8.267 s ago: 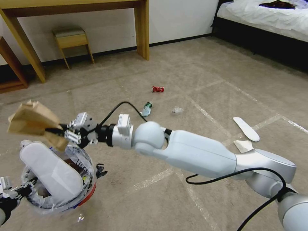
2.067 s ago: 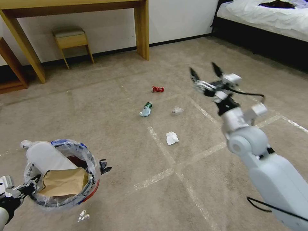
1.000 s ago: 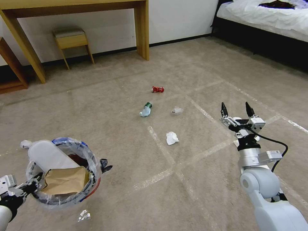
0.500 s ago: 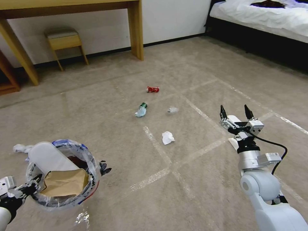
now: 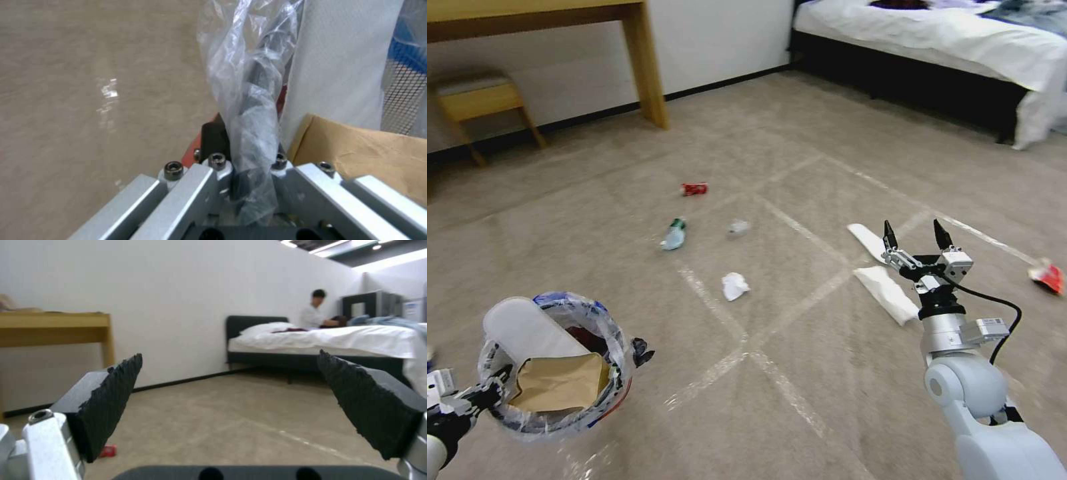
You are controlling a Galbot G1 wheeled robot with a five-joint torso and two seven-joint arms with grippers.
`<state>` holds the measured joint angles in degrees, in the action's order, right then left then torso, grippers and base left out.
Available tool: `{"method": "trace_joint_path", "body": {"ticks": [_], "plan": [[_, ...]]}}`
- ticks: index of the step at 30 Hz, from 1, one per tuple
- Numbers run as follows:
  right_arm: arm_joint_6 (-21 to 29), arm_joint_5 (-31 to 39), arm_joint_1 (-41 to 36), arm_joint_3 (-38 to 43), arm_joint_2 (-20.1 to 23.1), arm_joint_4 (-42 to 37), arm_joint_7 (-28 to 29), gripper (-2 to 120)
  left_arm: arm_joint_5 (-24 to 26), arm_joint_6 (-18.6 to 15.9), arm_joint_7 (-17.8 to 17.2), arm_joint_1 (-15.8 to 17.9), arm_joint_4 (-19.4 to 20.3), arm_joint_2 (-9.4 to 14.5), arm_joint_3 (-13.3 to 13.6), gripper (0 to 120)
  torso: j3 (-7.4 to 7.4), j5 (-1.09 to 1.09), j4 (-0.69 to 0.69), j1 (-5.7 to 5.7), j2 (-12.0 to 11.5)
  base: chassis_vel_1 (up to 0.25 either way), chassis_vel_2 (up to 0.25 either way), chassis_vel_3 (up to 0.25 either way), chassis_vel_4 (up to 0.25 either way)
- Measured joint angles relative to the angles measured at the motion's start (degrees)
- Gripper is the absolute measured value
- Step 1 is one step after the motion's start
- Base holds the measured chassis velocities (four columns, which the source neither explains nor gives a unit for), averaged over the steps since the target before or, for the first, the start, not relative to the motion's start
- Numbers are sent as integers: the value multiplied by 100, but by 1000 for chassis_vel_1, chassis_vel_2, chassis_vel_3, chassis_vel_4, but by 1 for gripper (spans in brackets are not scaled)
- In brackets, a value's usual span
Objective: Pick up the trash bin and place the garbage on the floor into it.
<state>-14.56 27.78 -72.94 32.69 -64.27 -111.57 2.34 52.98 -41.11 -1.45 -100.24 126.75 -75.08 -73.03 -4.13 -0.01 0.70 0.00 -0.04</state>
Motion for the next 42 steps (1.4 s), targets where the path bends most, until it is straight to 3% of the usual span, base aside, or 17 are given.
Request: {"method": "trace_joint_path", "body": {"ticks": [6,20,42], "plan": [[-10,-66,97,-150,-60,87,-17,100,45,11,-77,2,-85,10,-59,1,0,1,-9,0,0,-28,-29,-22,-24],[-22,-137,200,-309,-94,183,-32,100,93,11,-118,39,-219,38,-119,1,1,0,-4,-1,0,-12,11,11,-10],[-51,-149,299,-412,-54,215,-31,100,149,12,-192,31,-244,15,-179,1,1,0,-5,0,0,-112,114,118,-115]]}}
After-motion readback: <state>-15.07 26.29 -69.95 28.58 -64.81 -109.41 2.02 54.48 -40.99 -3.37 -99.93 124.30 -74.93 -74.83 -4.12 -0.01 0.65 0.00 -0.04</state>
